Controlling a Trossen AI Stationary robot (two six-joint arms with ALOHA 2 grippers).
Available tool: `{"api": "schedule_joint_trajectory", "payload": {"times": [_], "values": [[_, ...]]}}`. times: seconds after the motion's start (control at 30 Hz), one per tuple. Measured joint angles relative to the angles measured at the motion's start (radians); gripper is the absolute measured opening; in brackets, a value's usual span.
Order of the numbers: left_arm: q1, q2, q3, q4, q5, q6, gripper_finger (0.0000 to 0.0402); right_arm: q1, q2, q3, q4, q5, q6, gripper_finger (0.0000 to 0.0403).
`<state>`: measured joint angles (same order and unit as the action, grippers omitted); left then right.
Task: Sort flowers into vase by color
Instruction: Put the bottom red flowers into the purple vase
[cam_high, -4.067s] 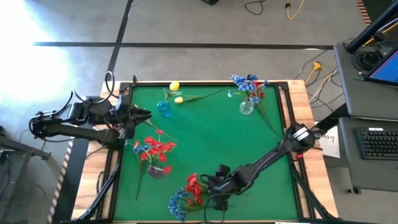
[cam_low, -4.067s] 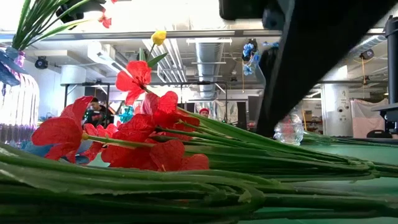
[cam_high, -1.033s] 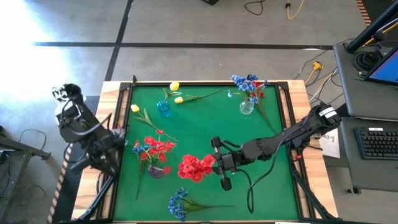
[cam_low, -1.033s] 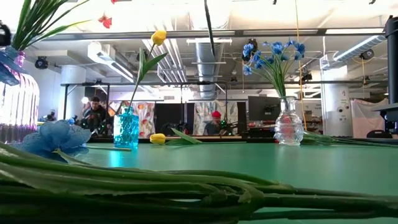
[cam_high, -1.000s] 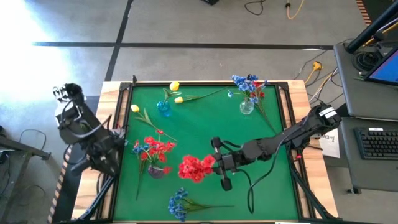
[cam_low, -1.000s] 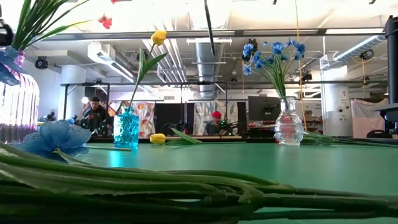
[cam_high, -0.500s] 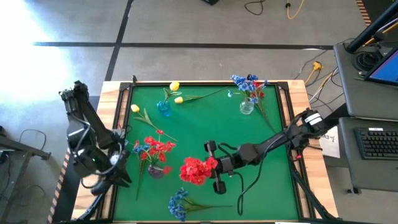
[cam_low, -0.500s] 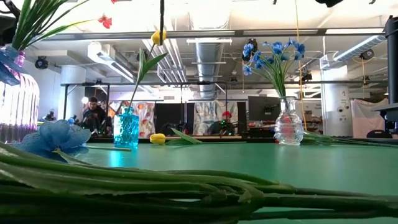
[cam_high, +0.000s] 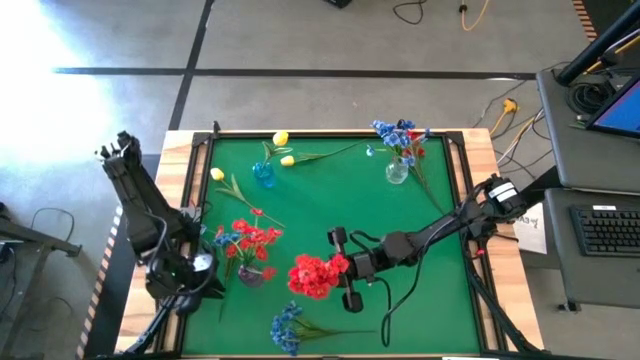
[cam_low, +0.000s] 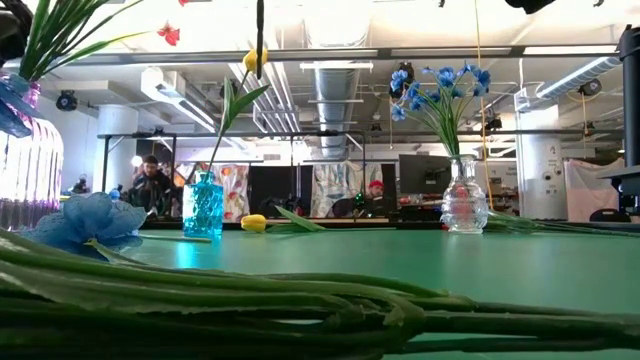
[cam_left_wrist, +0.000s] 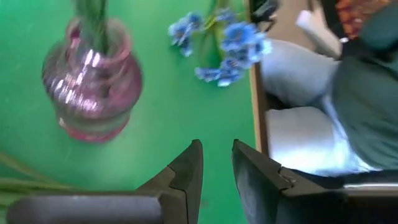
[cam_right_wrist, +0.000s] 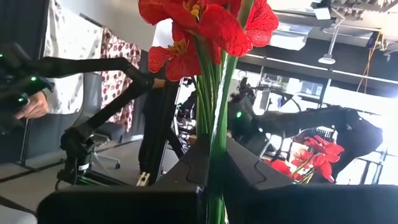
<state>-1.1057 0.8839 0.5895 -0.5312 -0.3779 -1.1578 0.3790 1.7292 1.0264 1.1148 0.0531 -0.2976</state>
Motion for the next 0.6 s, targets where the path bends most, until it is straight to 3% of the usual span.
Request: {"api": "schedule_joint_trajectory", "payload": {"times": [0.37, 0.6], "values": [[0.000, 0.079, -0.029, 0.011, -0.028, -0.140, 0.0085, 0.000, -0.001, 0.000, -0.013, 0.001, -0.038, 0.0018], [0.000, 0.151, -0.029, 0.051, -0.019, -0.199, 0.0179, -0.012, -0.001, 0.000, -0.017, 0.001, -0.053, 0.0018]]}}
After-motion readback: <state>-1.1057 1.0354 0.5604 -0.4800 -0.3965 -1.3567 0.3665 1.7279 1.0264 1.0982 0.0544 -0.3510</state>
